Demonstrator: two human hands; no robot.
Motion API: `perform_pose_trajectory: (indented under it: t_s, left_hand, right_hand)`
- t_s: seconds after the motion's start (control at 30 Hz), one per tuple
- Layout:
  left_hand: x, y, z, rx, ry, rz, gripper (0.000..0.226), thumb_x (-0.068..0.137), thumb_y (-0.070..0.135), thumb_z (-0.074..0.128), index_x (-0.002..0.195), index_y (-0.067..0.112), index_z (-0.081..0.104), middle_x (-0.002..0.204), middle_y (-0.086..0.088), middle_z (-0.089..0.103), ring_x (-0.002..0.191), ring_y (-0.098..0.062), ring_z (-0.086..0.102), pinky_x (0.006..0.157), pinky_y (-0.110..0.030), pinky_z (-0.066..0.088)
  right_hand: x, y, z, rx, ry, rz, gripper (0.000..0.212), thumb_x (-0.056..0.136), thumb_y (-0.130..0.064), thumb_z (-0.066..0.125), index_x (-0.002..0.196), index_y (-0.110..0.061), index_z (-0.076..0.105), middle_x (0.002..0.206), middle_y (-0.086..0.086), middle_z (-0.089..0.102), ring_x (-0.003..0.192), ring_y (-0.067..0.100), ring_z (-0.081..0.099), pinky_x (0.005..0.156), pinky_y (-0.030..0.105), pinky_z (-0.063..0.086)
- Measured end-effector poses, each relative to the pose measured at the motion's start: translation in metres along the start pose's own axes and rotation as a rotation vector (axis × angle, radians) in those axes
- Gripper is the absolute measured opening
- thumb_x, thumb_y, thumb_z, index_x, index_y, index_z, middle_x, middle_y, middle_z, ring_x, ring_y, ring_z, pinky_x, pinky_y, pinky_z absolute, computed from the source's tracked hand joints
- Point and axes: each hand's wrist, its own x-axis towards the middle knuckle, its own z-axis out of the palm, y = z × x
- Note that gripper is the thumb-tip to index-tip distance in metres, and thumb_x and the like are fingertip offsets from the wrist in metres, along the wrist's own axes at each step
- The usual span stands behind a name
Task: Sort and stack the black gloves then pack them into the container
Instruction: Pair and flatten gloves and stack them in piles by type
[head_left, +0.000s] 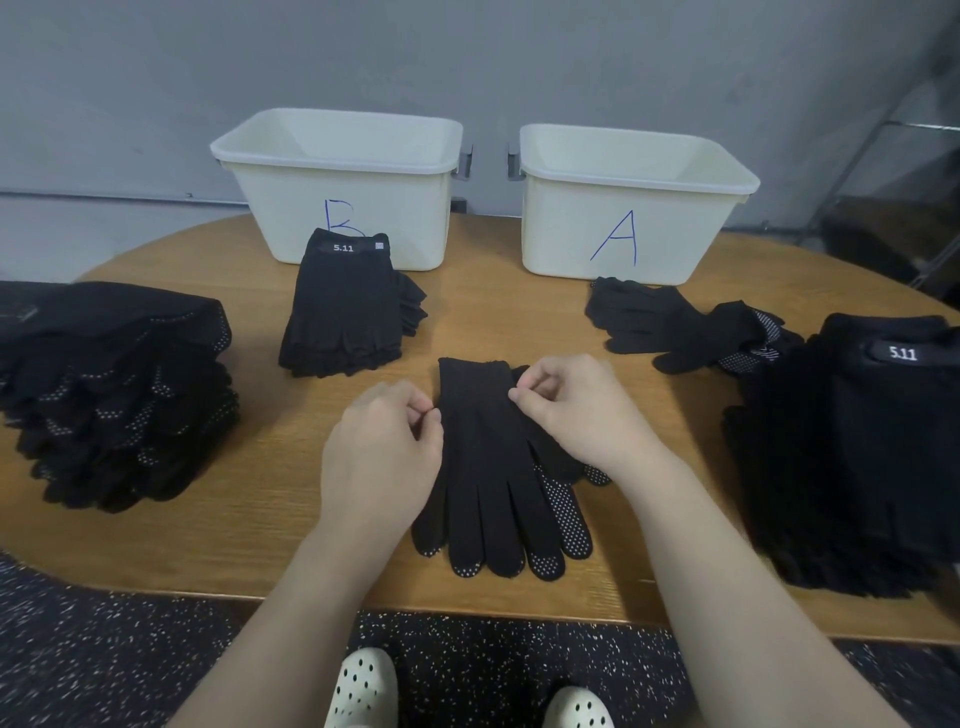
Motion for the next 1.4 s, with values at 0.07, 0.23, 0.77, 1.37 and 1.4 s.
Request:
perform_pose_trajectory:
  t_s: [0.07, 0.23, 0.77, 1.37, 1.4]
  left_hand:
    - [0.0, 0.0, 0.001, -0.006, 0.03, 0.052, 0.003, 0.096, 0.023, 0.065, 0.095, 0.021, 0.068, 0.091, 0.01, 0.06, 0.086, -0.012, 0.058, 0.073, -0.031, 0.051]
    - [0.0, 0.002, 0.003, 0.06, 0.013, 0.392, 0.023, 0.099, 0.015, 0.057, 0.118, 0.016, 0.071, 0.122, 0.003, 0.064, 0.115, -0.016, 0.056, 0.1, -0.035, 0.046]
    - [-0.003, -0.006, 0.017, 0.338, -0.409, 0.343, 0.091, 0.086, 0.073, 0.0, 0.164, 0.026, -0.008, 0.17, 0.007, -0.017, 0.155, -0.006, -0.018, 0.129, -0.036, -0.007]
    - [0.04, -0.03, 0.009, -0.011, -0.212, 0.31, 0.03, 0.106, 0.026, 0.054, 0.133, 0.028, 0.066, 0.137, 0.014, 0.062, 0.134, -0.01, 0.048, 0.114, -0.035, 0.026]
    - [0.04, -0.03, 0.008, -0.023, -0.201, 0.314, 0.026, 0.104, 0.027, 0.058, 0.128, 0.028, 0.067, 0.129, 0.014, 0.065, 0.128, -0.011, 0.051, 0.114, -0.039, 0.031]
  right_hand:
    - [0.0, 0.0, 0.002, -0.018, 0.002, 0.005, 0.016, 0.095, -0.031, 0.071, 0.08, -0.028, 0.069, 0.076, -0.008, 0.07, 0.055, 0.008, 0.055, 0.055, 0.027, 0.046]
    - [0.001, 0.003, 0.005, -0.088, 0.023, -0.01, 0.015, 0.096, -0.031, 0.069, 0.081, -0.03, 0.067, 0.077, -0.011, 0.068, 0.069, 0.012, 0.063, 0.067, 0.036, 0.057]
    - [-0.019, -0.001, 0.011, -0.319, 0.097, -0.157, 0.019, 0.1, -0.027, 0.062, 0.119, -0.025, 0.064, 0.094, -0.014, 0.054, 0.082, 0.01, 0.053, 0.069, 0.029, 0.04]
    - [-0.063, 0.005, -0.001, -0.265, -0.077, -0.428, 0.053, 0.105, -0.052, 0.038, 0.146, -0.025, 0.055, 0.157, -0.014, 0.042, 0.15, 0.003, 0.027, 0.122, 0.026, 0.022]
    - [-0.06, -0.001, 0.004, -0.289, -0.119, -0.443, 0.057, 0.105, -0.055, 0.034, 0.152, -0.026, 0.048, 0.163, -0.014, 0.034, 0.154, 0.002, 0.019, 0.125, 0.028, 0.017]
